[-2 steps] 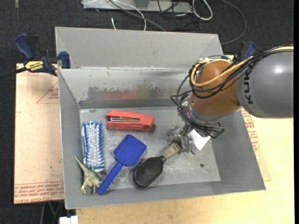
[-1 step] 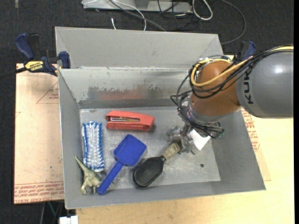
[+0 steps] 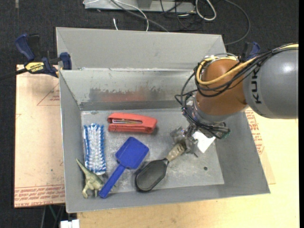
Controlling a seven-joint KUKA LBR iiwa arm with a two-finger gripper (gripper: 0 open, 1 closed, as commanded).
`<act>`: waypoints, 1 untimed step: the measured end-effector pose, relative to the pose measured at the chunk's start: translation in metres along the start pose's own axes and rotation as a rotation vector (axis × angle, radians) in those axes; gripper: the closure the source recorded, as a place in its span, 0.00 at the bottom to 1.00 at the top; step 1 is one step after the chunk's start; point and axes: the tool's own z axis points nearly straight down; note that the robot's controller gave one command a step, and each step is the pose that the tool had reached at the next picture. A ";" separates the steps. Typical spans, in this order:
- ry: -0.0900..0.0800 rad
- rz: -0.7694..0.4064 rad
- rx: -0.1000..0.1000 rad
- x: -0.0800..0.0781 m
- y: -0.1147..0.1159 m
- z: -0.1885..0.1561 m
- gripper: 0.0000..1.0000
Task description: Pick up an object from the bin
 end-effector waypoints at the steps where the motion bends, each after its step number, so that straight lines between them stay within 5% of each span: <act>1: 0.004 0.002 -0.005 0.001 0.002 -0.029 1.00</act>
Offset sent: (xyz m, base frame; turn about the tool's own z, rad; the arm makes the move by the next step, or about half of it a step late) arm -0.0013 0.0004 0.0738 0.0010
